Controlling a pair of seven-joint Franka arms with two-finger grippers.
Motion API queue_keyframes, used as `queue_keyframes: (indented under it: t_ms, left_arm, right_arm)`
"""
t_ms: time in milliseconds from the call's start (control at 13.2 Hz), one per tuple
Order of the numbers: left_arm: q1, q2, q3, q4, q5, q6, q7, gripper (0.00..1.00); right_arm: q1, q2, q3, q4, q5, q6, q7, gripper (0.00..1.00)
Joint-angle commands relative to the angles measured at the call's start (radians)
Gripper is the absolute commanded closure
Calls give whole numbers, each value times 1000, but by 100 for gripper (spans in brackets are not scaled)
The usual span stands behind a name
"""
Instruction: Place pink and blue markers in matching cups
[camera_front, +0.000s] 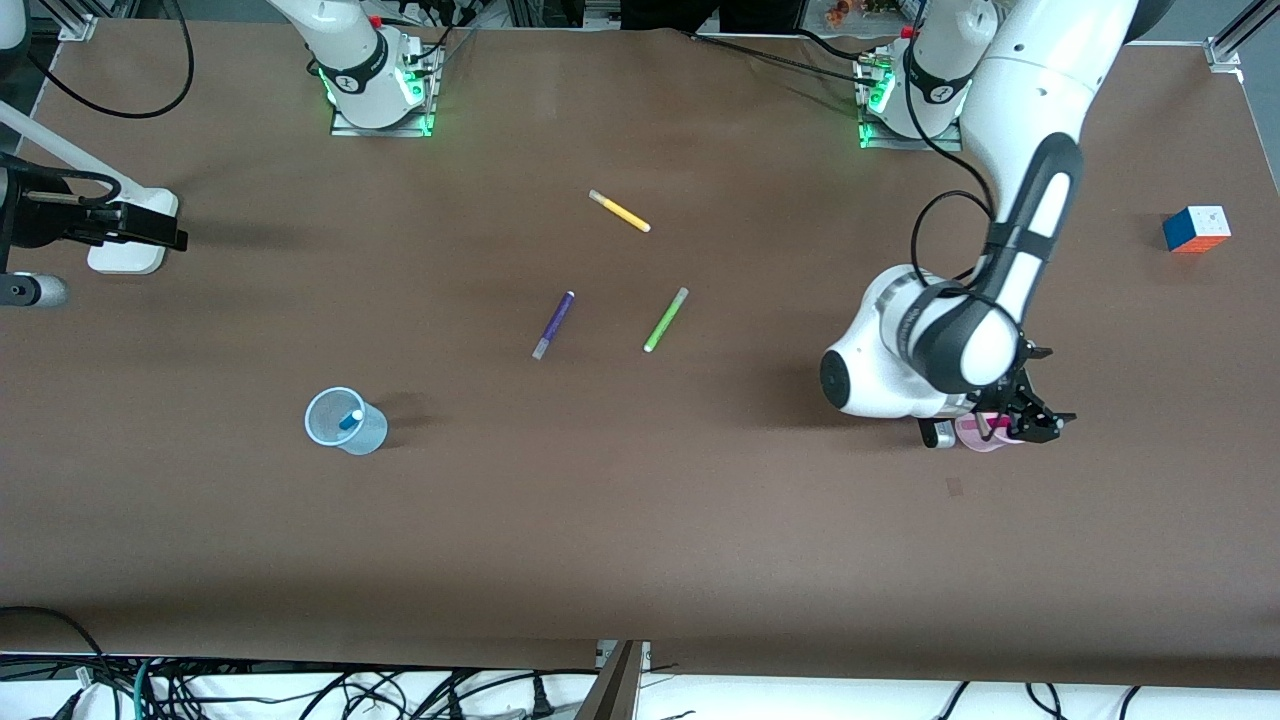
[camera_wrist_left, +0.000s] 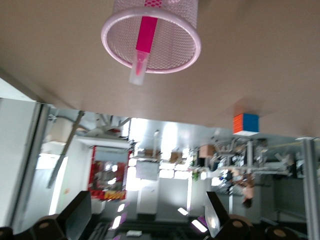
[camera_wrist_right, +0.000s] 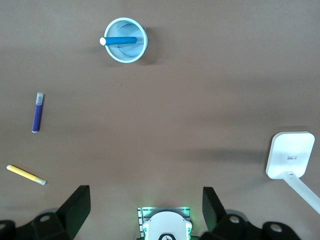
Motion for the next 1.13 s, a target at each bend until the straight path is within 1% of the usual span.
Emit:
queue_keyframes:
  t_ms: [0,151,227,302,378,453,605,680,756,907,1058]
  left_arm:
    - [11,-36,-1,92,-159,-56,-14,0]
    - [60,-46,0,177,-355,-109,-58,0]
    - [94,-57,0,209,-465,-112,-98,0]
    - [123,-72,-1,218,-559,-112,-147,0]
    - [137,-92,0,218,-633,-112,-199,0]
    - [154,-115,0,218,-691,-112,-260,0]
    - [166,-158,0,206,-791,-113,-407,0]
    - [189,-177,-1,208,-843,-107,-460,0]
    - [215,-200,-1,206,-899,-104,-471,0]
    - [229,-271,-1,195,-927,-54,-482,0]
    - [231,-353,-9,139,-931,14,-588,0]
  right_arm:
    - [12,-12,3,-11,-22,-2,12,1]
    - [13,-30,5,-29,-22,8,12,1]
    - [12,-56,5,-63,-22,30,12,1]
    - [10,-108,5,-125,-22,63,5,1]
    - [9,-157,5,-193,-22,105,0,1]
    - [9,-186,5,-236,-21,137,-5,1]
    - [12,-245,3,-297,-17,169,-5,1]
    - [16,-281,3,-330,-17,197,-5,1]
    - [18,-297,3,-339,-17,215,-5,1]
    - [25,-289,3,-324,-22,199,-8,1]
    - [26,-286,3,-324,-22,197,-8,1]
